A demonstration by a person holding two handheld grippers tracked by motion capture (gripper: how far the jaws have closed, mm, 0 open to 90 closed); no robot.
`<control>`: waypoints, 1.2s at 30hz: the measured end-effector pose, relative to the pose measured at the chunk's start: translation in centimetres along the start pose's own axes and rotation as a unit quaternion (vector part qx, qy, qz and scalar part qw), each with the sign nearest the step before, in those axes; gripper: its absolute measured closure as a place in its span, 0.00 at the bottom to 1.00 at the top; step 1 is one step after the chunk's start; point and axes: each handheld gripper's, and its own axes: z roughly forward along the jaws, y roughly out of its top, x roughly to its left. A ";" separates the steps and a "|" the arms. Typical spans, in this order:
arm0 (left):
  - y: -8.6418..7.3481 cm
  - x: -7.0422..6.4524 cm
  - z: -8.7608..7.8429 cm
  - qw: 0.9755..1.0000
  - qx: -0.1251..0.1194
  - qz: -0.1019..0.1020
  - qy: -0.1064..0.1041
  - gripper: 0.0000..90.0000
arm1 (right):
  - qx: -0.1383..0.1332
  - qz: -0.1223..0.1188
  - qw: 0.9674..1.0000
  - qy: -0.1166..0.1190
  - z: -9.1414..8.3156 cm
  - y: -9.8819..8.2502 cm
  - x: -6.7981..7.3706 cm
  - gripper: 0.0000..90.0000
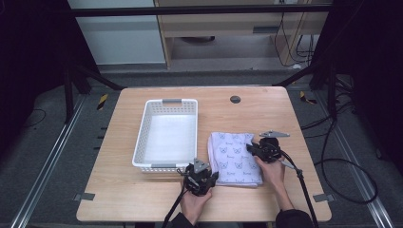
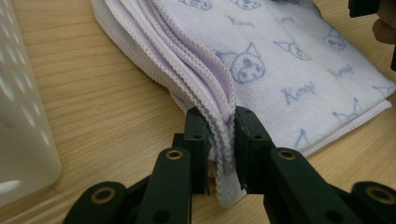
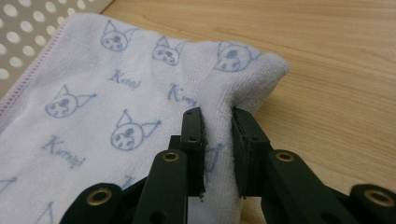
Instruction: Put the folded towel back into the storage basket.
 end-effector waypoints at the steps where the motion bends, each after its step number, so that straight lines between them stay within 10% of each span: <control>1: 0.0 0.0 -0.1 1.000 -0.001 0.001 0.000 0.85 | -0.003 -0.002 1.000 0.000 -0.1 0.1 0.0 0.85; 36: 2.4 -1.4 -5.1 0.996 -0.070 0.043 -0.015 0.86 | -0.092 -0.051 0.994 0.008 -7.1 2.5 3.0 0.86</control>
